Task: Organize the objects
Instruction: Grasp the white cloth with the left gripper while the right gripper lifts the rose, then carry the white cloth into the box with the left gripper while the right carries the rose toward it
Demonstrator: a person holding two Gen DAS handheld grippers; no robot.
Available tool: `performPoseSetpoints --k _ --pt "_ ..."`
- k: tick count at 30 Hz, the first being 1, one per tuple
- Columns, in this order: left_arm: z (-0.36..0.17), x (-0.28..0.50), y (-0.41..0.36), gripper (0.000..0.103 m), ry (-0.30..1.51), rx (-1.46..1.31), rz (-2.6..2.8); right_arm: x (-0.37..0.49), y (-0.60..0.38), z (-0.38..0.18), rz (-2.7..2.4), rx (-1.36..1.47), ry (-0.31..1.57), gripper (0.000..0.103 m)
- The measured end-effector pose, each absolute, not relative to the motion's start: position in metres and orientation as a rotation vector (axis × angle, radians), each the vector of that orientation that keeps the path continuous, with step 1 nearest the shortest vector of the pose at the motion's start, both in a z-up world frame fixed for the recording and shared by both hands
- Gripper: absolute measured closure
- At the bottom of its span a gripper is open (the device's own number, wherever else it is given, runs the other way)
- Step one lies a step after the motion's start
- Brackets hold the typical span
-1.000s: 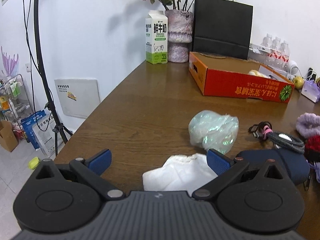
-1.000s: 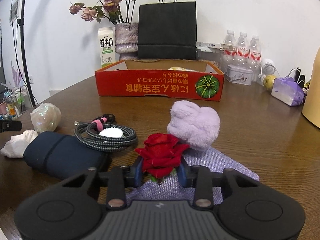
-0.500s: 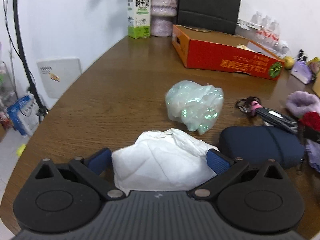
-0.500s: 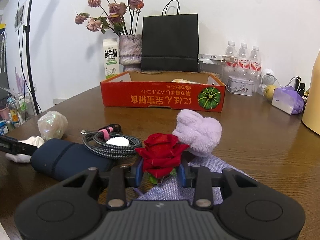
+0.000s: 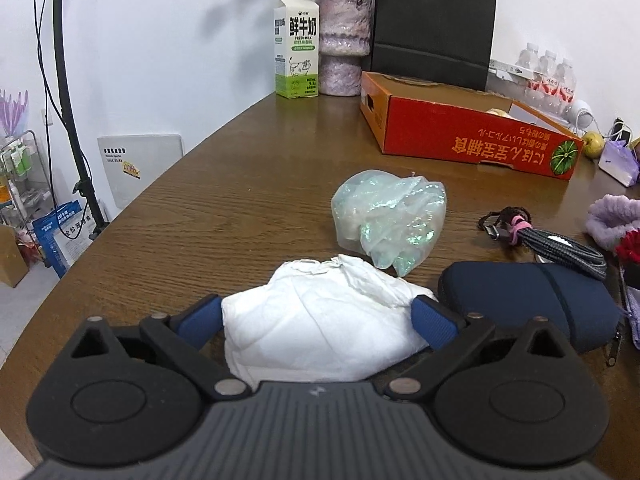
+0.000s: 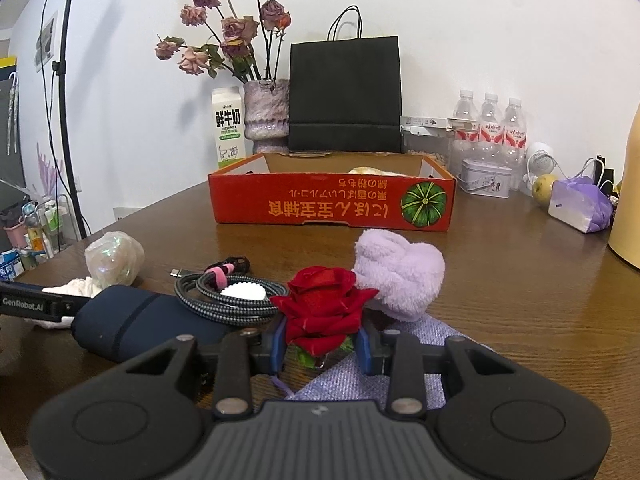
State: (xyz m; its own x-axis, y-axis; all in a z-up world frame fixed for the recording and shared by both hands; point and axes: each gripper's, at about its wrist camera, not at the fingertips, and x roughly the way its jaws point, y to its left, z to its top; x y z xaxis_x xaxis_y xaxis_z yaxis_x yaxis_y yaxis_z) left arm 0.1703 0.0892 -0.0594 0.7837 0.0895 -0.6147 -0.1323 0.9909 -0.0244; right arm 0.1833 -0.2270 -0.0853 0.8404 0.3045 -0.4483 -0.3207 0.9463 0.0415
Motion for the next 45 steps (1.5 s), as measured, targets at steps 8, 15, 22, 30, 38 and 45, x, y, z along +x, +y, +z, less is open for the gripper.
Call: performPoseSetpoints --k 8,15,22,30,38,45 --pt "-0.059 0.155 0.089 0.027 0.613 -0.073 0.139 0.183 -0.227 -0.085 0.327 -0.035 0.464 0.070" --pt "-0.058 0.144 0.092 0.048 0.584 -0.080 0.152 0.181 -0.226 -0.085 0.318 -0.039 0.458 0.070" --pt "-0.053 0.137 0.090 0.057 0.574 -0.083 0.132 0.182 -0.227 -0.085 0.312 -0.036 0.450 0.070" --pt "-0.041 0.131 0.093 0.057 0.547 -0.092 0.133 0.178 -0.228 -0.084 0.318 -0.031 0.429 0.070" --pt "-0.022 0.123 0.091 0.058 0.494 -0.084 0.137 0.172 -0.229 -0.082 0.345 -0.025 0.410 0.070" --pt "-0.005 0.121 0.083 0.057 0.453 -0.076 0.119 0.167 -0.229 -0.076 0.358 -0.020 0.387 0.070"
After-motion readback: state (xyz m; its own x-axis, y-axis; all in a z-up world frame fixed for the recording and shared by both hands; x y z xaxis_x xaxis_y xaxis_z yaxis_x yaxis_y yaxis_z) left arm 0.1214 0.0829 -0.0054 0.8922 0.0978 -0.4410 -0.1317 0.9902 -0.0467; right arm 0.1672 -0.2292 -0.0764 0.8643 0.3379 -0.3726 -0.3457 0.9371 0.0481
